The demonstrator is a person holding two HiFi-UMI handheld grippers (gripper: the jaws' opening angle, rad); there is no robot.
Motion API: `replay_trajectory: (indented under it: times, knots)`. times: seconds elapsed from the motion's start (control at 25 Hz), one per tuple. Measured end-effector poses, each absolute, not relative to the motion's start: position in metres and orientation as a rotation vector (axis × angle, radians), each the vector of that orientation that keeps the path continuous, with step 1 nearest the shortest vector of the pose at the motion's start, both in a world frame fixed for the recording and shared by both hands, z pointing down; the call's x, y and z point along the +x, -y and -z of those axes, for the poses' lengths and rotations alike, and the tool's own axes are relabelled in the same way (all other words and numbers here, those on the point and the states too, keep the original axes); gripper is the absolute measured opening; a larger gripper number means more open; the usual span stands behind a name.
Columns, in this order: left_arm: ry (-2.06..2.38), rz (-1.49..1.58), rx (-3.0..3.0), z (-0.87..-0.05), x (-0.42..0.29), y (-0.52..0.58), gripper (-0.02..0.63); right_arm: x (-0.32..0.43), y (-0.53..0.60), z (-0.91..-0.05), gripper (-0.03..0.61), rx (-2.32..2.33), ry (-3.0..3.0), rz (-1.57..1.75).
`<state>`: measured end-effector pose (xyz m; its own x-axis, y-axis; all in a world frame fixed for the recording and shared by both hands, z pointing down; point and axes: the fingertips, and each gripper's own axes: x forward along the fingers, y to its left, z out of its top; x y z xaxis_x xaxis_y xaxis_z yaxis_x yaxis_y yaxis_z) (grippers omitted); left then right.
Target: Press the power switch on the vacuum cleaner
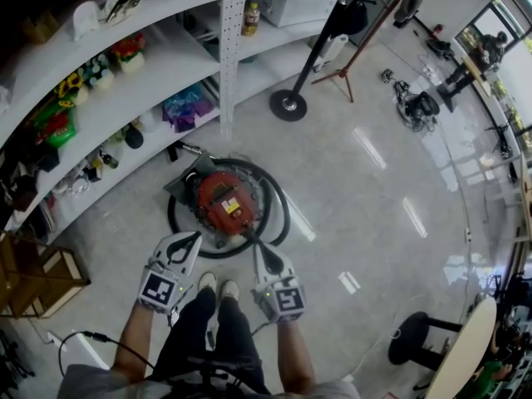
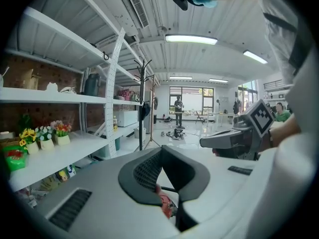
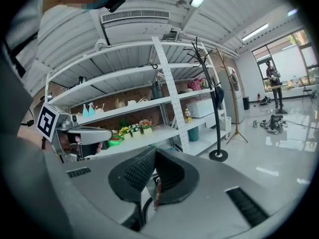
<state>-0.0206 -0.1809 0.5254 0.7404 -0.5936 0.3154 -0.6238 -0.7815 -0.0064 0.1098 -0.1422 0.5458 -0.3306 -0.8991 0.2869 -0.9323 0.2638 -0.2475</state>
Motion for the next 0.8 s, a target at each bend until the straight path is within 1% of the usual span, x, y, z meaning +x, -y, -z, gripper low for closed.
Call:
replay_trajectory:
  times: [0.28, 0.8]
  knots:
    - [0.991, -0.421, 2.9, -0.48, -0.016, 0.176, 0.008, 0.104, 0.135, -0.505, 0.012, 1.772, 2.454, -0.523]
    - [0.996, -0.369, 2.95, -0.413, -0.031, 0.153, 0.008, 0.092, 0.109, -0.427, 0.012, 1.786, 2.472, -0.423]
